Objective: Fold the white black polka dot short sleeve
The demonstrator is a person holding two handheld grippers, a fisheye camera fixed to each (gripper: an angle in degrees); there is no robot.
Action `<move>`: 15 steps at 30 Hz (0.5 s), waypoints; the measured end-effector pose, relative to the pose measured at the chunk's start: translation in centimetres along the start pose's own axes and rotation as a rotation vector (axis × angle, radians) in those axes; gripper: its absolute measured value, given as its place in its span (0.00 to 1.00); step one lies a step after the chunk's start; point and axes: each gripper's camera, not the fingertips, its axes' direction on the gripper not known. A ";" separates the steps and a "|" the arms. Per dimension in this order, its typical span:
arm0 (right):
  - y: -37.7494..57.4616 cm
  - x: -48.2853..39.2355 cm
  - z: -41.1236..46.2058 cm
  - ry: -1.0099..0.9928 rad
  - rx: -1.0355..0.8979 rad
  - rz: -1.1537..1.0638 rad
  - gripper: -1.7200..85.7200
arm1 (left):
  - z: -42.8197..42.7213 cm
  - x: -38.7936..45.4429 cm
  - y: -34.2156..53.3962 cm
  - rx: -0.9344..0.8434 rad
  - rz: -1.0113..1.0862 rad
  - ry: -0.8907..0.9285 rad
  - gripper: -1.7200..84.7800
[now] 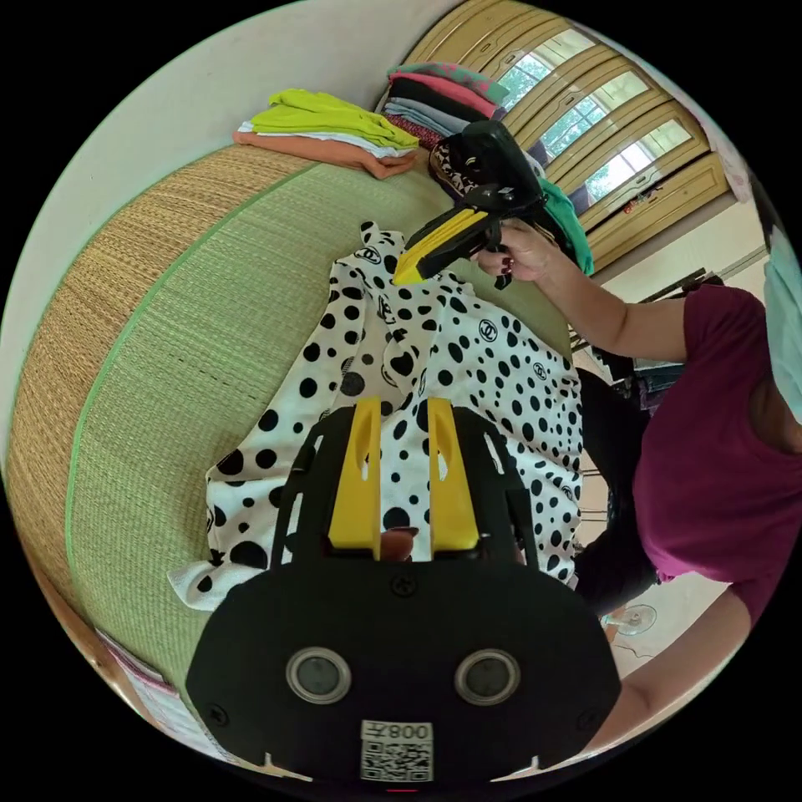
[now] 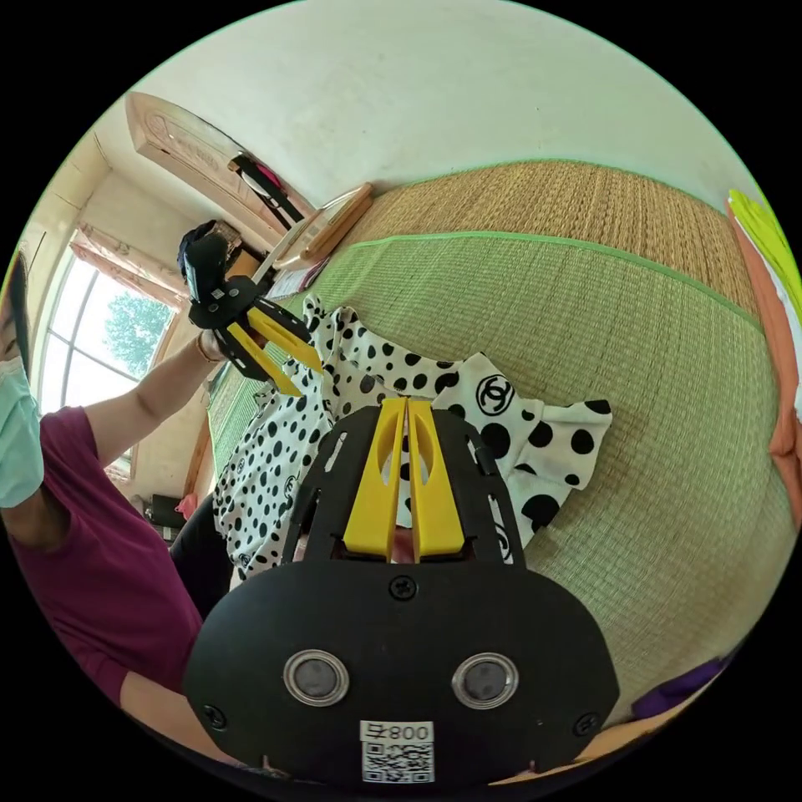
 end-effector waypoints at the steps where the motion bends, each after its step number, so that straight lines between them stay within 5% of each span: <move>1: 0.2 -0.1 0.2 0.016 -0.004 0.008 0.02 | 0.5 0.3 -0.4 0.009 -0.001 0.008 0.12; 15: 3.6 -1.4 0.8 0.034 0.058 0.091 0.02 | 1.9 -0.9 0.3 0.013 -0.122 0.136 0.04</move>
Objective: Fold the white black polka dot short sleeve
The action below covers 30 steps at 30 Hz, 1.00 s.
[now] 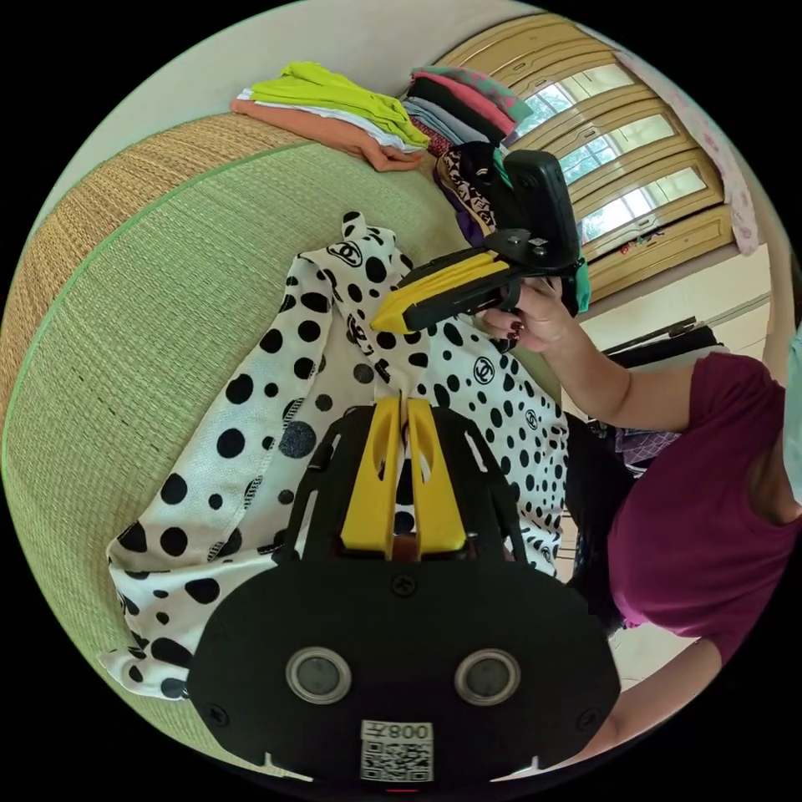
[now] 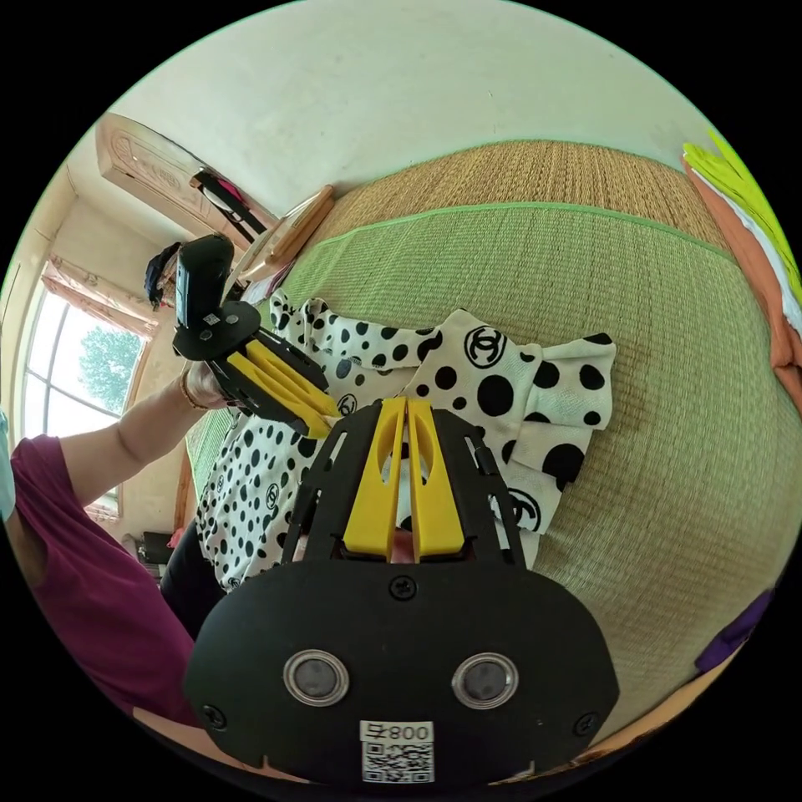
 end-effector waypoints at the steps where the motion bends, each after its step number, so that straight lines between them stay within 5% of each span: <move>1: 0.1 0.0 0.0 -0.005 0.003 0.002 0.02 | -0.1 -0.3 0.2 0.005 -0.012 0.039 0.04; 5: 0.5 -0.7 -0.6 -0.006 0.033 -0.001 0.02 | -1.6 -0.5 1.2 0.123 -0.028 0.217 0.03; 9: 0.4 -1.2 -0.2 0.034 0.027 0.004 0.02 | -1.3 -1.6 2.2 0.098 -0.132 0.199 0.03; 23: 1.8 -3.7 -1.7 0.120 0.067 -0.015 0.02 | -9.2 4.5 12.3 0.330 -0.279 -0.193 0.05; 30: 1.7 -3.7 -0.6 0.184 0.041 0.012 0.02 | -9.1 5.1 15.1 0.276 -0.426 -0.420 0.03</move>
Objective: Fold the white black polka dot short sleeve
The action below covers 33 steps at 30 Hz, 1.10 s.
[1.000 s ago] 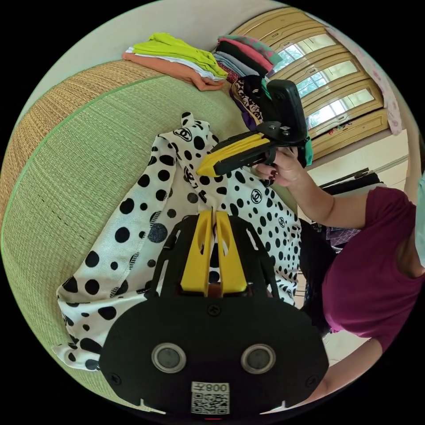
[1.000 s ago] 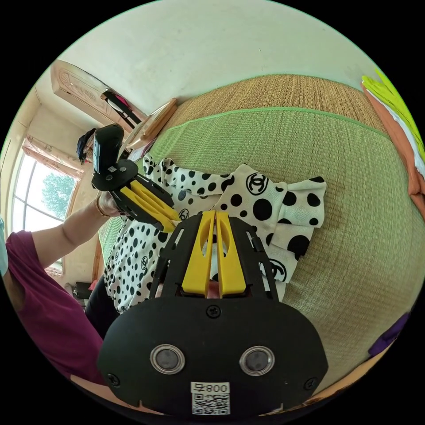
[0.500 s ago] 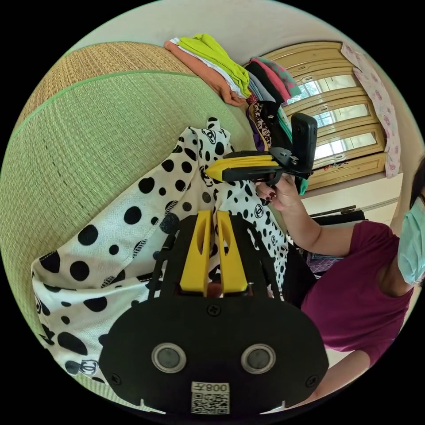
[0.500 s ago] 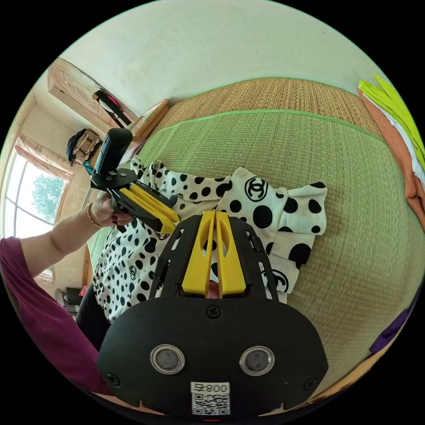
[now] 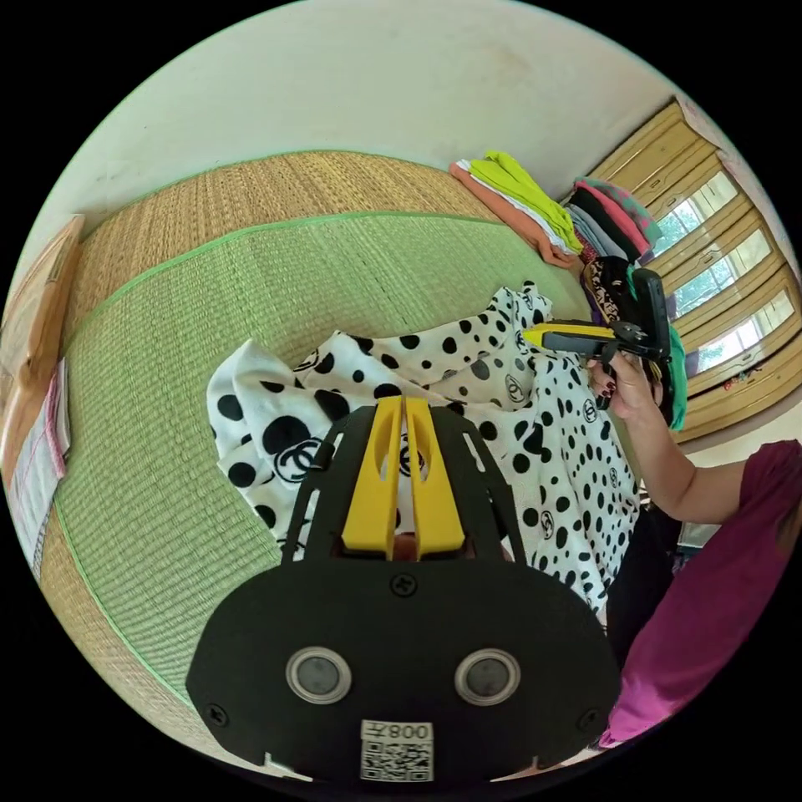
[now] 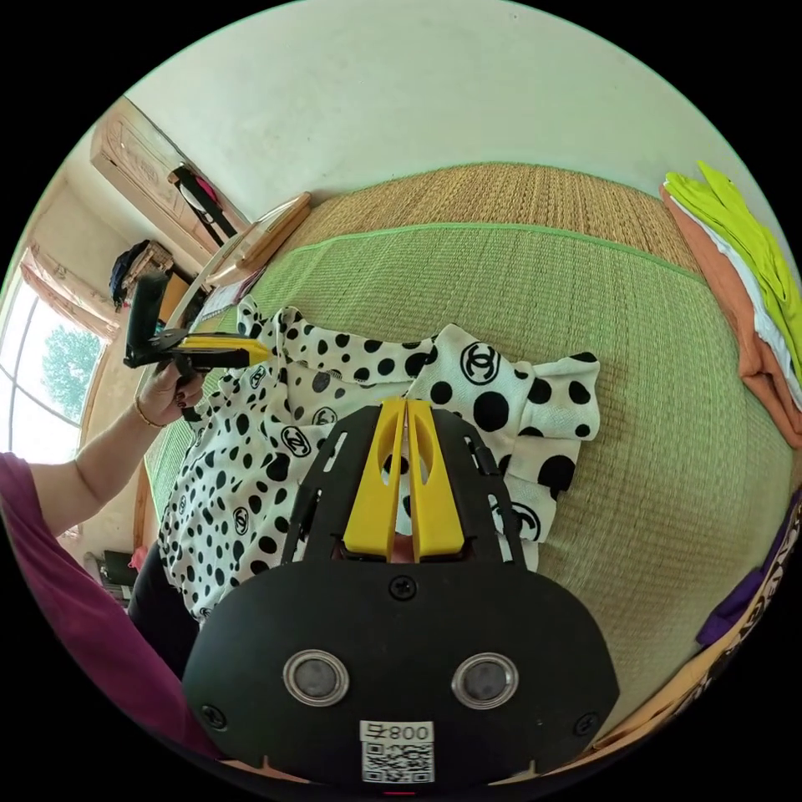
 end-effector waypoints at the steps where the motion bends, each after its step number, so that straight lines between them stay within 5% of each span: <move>1: 0.1 0.1 -0.1 -0.010 0.005 0.003 0.02 | -0.3 0.0 0.3 0.021 -0.014 0.013 0.03; 20: 0.0 2.8 -4.2 -0.023 0.125 0.096 0.02 | -7.2 3.6 5.0 0.206 -0.096 -0.094 0.02; 33: 1.1 7.3 -6.2 -0.027 0.106 0.198 0.02 | -9.4 4.3 7.2 0.159 -0.156 -0.136 0.02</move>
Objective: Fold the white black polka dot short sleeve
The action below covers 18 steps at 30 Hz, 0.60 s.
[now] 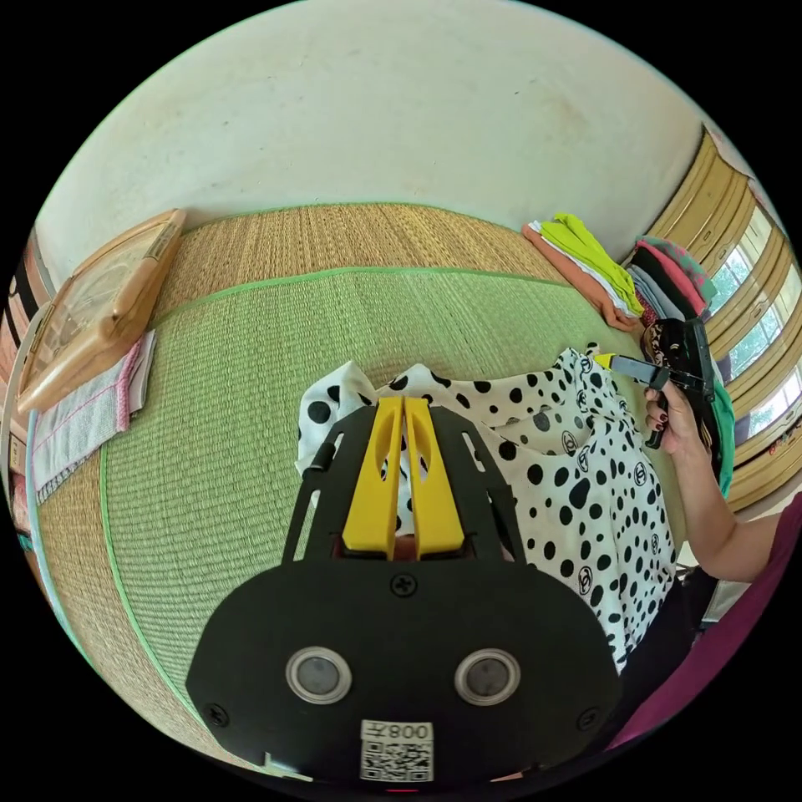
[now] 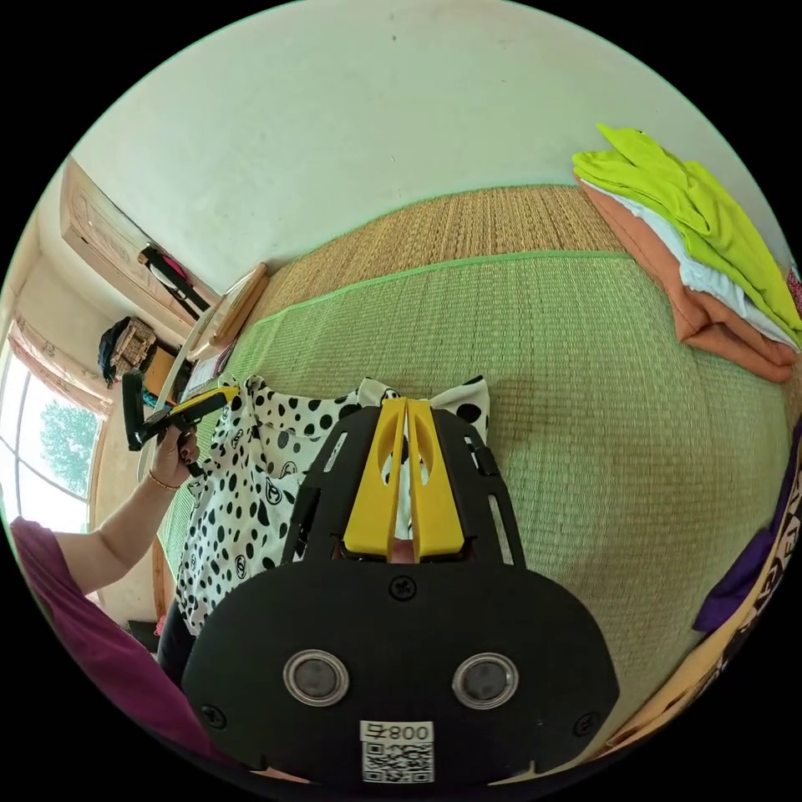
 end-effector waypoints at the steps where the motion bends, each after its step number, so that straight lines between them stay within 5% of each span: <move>1: 0.0 0.4 0.2 -0.012 -0.009 0.009 0.02 | -0.2 -0.3 0.2 0.004 -0.025 0.028 0.02; 8: 2.5 -0.4 -5.3 -0.033 0.093 -0.019 0.02 | -6.0 1.3 3.9 0.140 -0.016 0.119 0.02; 13: 4.2 0.8 -2.9 0.004 -0.064 0.007 0.02 | -5.0 0.5 5.9 -0.016 -0.118 0.113 0.03; 18: 5.8 0.8 -6.8 -0.033 0.019 0.008 0.03 | -10.7 -0.1 9.4 0.123 -0.206 0.167 0.05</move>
